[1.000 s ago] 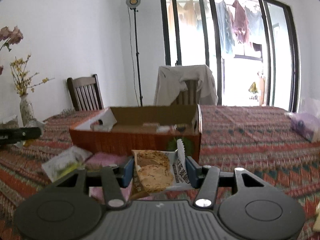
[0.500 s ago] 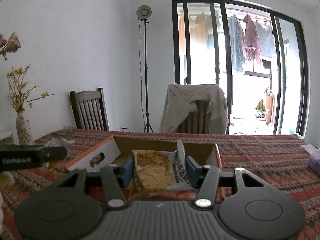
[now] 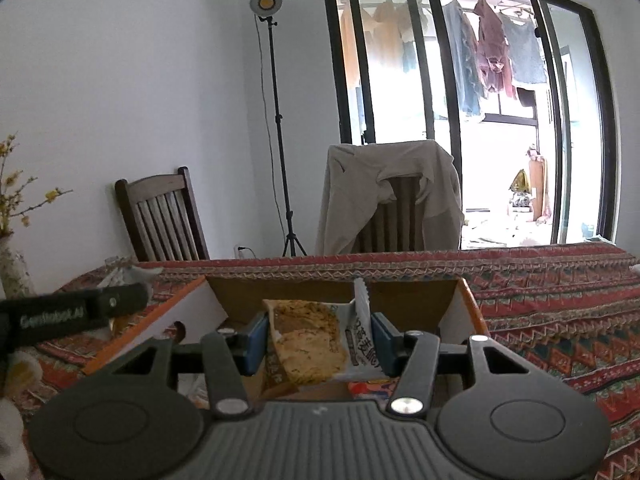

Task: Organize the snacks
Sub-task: 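Carry both held packets over the cardboard box and open both grippers inside, then lift both tools out of the box and move them back to the pile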

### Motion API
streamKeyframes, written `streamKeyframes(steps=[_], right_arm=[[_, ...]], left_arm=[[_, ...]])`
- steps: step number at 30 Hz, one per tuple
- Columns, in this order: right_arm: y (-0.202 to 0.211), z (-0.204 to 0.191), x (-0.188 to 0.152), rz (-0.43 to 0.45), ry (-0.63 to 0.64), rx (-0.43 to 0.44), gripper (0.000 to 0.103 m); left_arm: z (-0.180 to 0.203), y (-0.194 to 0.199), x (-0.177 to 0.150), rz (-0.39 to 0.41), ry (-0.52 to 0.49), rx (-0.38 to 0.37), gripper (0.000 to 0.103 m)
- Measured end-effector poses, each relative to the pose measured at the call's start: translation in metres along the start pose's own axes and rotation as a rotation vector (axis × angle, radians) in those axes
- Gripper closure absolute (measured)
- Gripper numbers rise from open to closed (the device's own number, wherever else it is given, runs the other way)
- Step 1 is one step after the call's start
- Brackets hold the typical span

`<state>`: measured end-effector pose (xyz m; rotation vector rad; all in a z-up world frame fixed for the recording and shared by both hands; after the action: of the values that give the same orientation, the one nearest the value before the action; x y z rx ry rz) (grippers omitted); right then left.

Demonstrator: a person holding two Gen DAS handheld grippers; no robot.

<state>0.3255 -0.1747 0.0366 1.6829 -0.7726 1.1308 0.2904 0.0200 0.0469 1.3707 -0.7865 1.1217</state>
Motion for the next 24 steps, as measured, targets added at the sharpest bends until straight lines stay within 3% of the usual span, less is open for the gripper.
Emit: streamKeyframes(steps=[5, 13, 15, 17, 18, 20, 24], right_arm=[[-0.011, -0.001, -0.012, -0.033, 0.026, 0.012, 0.050], [-0.016, -0.002, -0.025, -0.063, 0.032, 0.005, 0.047], [-0.016, -0.001, -0.026, -0.066, 0.024, 0.008, 0.038], [-0.016, 0.000, -0.027, -0.069, 0.021, 0.010, 0.031], [-0.015, 0.000, -0.027, -0.066, 0.019, 0.010, 0.027], [-0.013, 0.002, -0.028, -0.058, 0.010, 0.008, 0.004], [-0.010, 0.008, -0.028, -0.045, -0.015, -0.003, 0.000]], left_arm=[[-0.005, -0.015, -0.013, -0.053, -0.024, -0.015, 0.056], [-0.006, -0.017, -0.025, -0.062, -0.035, -0.046, 0.055], [-0.008, -0.017, -0.026, -0.062, -0.025, -0.056, 0.048], [-0.010, -0.015, -0.026, -0.053, -0.008, -0.054, 0.023], [-0.011, -0.013, -0.026, -0.042, 0.000, -0.049, 0.017], [-0.013, -0.008, -0.024, -0.020, 0.015, -0.037, 0.000], [-0.017, -0.003, -0.022, 0.002, 0.030, -0.018, 0.000]])
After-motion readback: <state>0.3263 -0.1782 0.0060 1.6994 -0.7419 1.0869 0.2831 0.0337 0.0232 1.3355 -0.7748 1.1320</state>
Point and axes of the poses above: each gripper's, at about its wrist camera, not at the fingertips, and y roughly against the way its jaws point, z to its right, x to its top, the point moved 3 cm from there along -y, roughly the way its jaws point, and after that the axes turned 3 degrees about x, right-handed, at the moved point
